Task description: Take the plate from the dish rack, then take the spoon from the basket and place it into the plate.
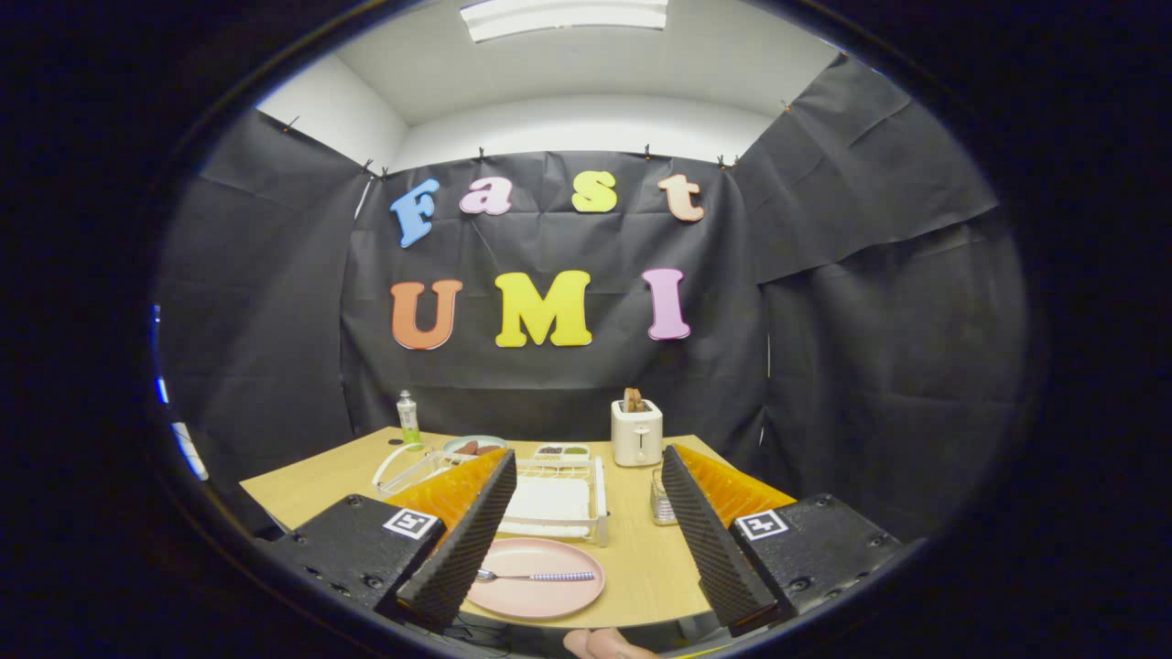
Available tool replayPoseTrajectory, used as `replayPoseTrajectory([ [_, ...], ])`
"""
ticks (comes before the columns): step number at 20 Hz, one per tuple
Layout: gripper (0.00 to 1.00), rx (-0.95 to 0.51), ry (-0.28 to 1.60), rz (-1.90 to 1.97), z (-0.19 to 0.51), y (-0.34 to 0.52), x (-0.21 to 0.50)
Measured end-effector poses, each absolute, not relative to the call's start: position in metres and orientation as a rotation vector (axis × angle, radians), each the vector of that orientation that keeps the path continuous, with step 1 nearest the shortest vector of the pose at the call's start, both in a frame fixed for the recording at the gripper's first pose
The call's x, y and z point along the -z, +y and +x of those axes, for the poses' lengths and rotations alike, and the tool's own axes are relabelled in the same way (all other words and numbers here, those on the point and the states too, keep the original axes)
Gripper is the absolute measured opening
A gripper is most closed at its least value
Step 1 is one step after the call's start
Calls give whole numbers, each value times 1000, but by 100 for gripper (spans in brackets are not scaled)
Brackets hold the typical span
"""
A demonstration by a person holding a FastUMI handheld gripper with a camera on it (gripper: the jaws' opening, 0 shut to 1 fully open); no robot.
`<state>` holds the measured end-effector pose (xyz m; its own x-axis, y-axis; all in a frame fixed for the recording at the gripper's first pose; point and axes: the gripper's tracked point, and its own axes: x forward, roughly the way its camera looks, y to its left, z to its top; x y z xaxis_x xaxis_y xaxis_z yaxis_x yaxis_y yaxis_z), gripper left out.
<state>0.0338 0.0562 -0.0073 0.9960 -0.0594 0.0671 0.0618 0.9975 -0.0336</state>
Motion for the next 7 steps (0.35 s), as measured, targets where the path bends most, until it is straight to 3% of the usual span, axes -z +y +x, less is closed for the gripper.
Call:
replayPoseTrajectory([
  [7, 100, 54, -85, -46, 27, 56, 0],
])
